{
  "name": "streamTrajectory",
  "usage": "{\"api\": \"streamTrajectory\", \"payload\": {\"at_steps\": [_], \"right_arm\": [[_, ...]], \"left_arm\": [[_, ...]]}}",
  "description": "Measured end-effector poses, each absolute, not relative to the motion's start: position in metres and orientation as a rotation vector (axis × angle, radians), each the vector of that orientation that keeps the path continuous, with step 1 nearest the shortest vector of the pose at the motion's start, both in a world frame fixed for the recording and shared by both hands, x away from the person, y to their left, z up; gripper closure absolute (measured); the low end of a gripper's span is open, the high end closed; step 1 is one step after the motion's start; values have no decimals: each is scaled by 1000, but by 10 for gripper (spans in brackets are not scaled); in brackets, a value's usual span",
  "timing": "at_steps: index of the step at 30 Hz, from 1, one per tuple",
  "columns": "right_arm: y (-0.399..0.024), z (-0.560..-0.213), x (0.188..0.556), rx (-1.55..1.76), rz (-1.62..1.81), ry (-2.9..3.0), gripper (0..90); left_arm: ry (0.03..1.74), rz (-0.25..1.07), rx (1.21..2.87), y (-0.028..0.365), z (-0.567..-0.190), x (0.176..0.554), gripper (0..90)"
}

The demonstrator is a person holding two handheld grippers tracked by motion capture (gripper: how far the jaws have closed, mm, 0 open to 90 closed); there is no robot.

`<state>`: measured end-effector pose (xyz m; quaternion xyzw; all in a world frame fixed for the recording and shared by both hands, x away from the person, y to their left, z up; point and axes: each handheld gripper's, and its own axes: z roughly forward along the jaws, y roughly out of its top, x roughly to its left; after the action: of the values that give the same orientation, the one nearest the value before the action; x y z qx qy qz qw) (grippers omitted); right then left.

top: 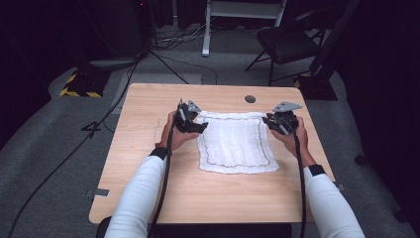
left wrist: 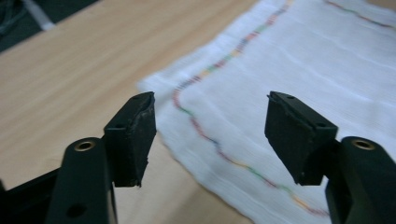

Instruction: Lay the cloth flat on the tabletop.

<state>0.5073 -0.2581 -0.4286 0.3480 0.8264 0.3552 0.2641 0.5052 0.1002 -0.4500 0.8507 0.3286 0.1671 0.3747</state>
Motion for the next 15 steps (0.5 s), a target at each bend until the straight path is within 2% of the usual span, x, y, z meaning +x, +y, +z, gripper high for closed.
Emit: {"api": "streamTrajectory", "payload": {"at_steps": [6, 10, 15], "right_arm": [[-273, -449, 472, 903, 959, 2376, 626], [-284, -466, 451, 886, 916, 2476, 591], [-292, -472, 432, 879, 913, 2533, 563]], "left_arm": [[726, 323, 2255, 99, -463, 466, 314], [659, 201, 2300, 93, -474, 445, 388], [615, 154, 2339, 90, -483, 432, 465]]}}
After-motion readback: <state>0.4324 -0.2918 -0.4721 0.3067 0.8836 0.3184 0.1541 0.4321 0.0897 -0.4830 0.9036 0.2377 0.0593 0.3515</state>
